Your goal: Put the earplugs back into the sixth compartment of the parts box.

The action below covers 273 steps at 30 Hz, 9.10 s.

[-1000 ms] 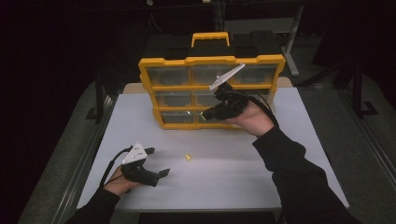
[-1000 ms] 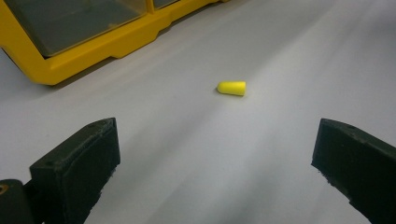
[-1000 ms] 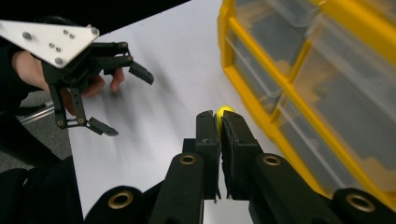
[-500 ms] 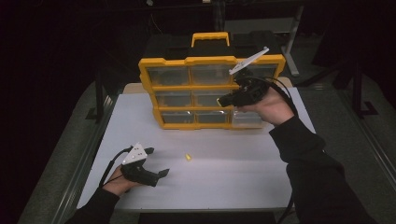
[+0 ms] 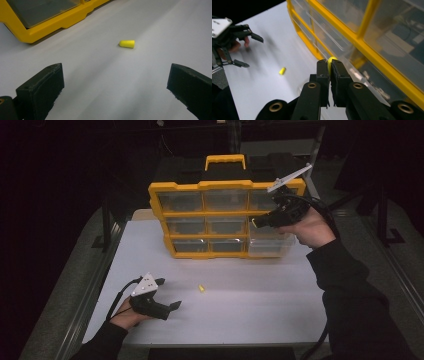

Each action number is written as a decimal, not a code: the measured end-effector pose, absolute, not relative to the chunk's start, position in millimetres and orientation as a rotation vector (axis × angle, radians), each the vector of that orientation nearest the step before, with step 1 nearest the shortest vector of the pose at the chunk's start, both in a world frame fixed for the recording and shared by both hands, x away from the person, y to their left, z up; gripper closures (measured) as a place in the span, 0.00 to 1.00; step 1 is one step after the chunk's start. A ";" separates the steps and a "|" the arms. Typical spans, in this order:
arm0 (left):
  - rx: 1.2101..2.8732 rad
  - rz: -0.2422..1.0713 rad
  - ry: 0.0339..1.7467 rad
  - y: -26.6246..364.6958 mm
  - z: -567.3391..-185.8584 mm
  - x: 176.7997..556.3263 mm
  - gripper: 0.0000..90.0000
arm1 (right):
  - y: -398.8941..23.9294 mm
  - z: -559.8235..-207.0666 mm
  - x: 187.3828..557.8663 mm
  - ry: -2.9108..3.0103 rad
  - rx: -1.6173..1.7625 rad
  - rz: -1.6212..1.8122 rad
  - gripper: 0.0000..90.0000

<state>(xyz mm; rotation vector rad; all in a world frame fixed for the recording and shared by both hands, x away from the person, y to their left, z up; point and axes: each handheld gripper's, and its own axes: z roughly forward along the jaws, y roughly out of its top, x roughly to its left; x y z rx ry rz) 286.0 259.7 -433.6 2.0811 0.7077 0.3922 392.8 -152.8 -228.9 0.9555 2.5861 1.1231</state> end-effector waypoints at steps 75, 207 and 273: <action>2.095 0.385 0.703 259.4 -434.5 284.1 0.00 | -63.9 -241.6 382.2 2.666 0.804 1.178 0.77; 2.090 0.378 0.669 258.7 -434.8 284.6 0.00 | -1.6 -384.8 361.8 2.845 0.808 1.059 0.89; 2.093 0.372 0.673 257.9 -435.4 283.8 0.00 | -136.4 -240.2 383.4 2.581 0.928 1.105 0.89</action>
